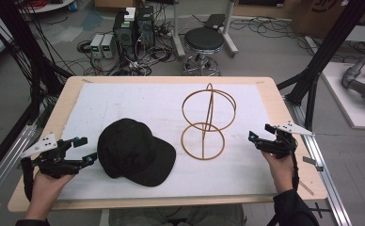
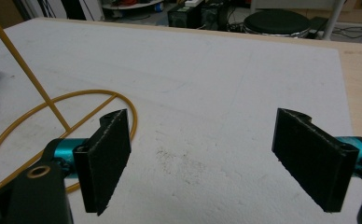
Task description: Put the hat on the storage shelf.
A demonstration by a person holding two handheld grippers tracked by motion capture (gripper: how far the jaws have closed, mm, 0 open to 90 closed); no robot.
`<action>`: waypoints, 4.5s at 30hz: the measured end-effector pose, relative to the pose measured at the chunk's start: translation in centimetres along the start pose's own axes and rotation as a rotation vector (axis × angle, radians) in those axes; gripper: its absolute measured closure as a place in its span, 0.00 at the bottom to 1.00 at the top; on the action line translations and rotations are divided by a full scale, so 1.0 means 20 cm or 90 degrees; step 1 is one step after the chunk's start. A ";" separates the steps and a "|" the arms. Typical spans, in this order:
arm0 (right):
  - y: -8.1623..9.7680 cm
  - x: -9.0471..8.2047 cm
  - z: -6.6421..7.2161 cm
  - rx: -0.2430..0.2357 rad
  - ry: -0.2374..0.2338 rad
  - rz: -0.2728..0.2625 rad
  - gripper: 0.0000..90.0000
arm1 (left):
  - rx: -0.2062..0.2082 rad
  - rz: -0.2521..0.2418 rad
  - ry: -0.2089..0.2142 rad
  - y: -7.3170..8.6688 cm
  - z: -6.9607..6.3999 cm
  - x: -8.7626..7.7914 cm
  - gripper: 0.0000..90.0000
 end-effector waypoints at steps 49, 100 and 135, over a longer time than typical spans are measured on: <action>0.01 0.01 -0.01 0.011 0.001 0.007 0.21 | -0.020 -0.010 0.121 -0.02 -0.04 0.08 0.96; -0.02 -0.03 -0.01 0.011 -0.002 -0.014 0.22 | 0.152 -0.180 0.248 -0.82 -0.36 0.12 0.96; -0.30 -0.46 0.65 -0.103 -0.235 -0.179 0.38 | 0.187 -0.195 0.268 -1.14 -0.46 0.24 0.96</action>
Point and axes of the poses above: each handheld gripper's, and its own axes: x roughly forward along the jaws, y roughly out of its underside, z roughly to its left, the point moved 6 cm from there along x, roughly forward along the jaws, and after that the axes turned 12 degrees about y, right-handed, at the moved point
